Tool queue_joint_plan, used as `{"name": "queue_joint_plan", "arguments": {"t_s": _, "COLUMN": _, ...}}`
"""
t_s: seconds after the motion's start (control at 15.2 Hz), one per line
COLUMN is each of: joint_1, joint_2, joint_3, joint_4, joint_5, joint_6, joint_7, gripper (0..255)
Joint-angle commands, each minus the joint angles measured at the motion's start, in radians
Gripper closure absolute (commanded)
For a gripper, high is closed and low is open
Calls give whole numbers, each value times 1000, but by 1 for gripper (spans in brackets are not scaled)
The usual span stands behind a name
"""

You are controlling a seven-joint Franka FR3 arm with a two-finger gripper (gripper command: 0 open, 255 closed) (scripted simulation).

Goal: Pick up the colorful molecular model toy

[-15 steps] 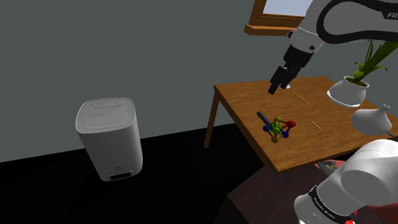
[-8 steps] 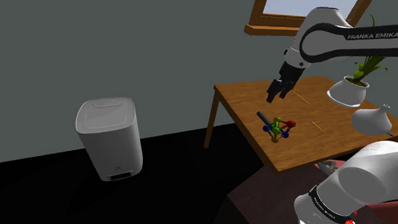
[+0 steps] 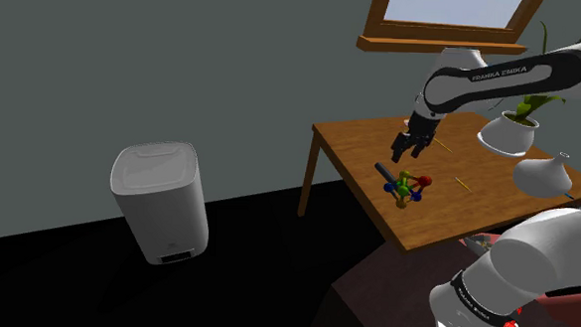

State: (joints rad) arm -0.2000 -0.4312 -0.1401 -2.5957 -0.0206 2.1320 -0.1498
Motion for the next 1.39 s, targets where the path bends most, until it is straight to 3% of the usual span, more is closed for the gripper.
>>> {"name": "queue_joint_plan", "arguments": {"t_s": 0.0, "joint_1": -23, "joint_2": 50, "joint_3": -23, "joint_4": -9, "joint_5": -13, "joint_6": 48, "joint_7": -7, "gripper": 0}}
{"name": "queue_joint_plan", "arguments": {"t_s": 0.33, "joint_1": -64, "joint_2": 173, "joint_3": -69, "joint_4": -10, "joint_5": -31, "joint_6": 147, "joint_7": -19, "gripper": 0}}
{"name": "queue_joint_plan", "arguments": {"t_s": 0.92, "joint_1": -58, "joint_2": 261, "joint_3": -77, "joint_4": -46, "joint_5": -14, "joint_6": 270, "joint_7": -34, "gripper": 0}}
{"name": "queue_joint_plan", "arguments": {"t_s": 0.99, "joint_1": -58, "joint_2": 262, "joint_3": -77, "joint_4": -44, "joint_5": -14, "joint_6": 269, "joint_7": -34, "gripper": 255}}
{"name": "queue_joint_plan", "arguments": {"t_s": 1.32, "joint_1": -58, "joint_2": 261, "joint_3": -78, "joint_4": -45, "joint_5": -14, "joint_6": 270, "joint_7": -35, "gripper": 255}}
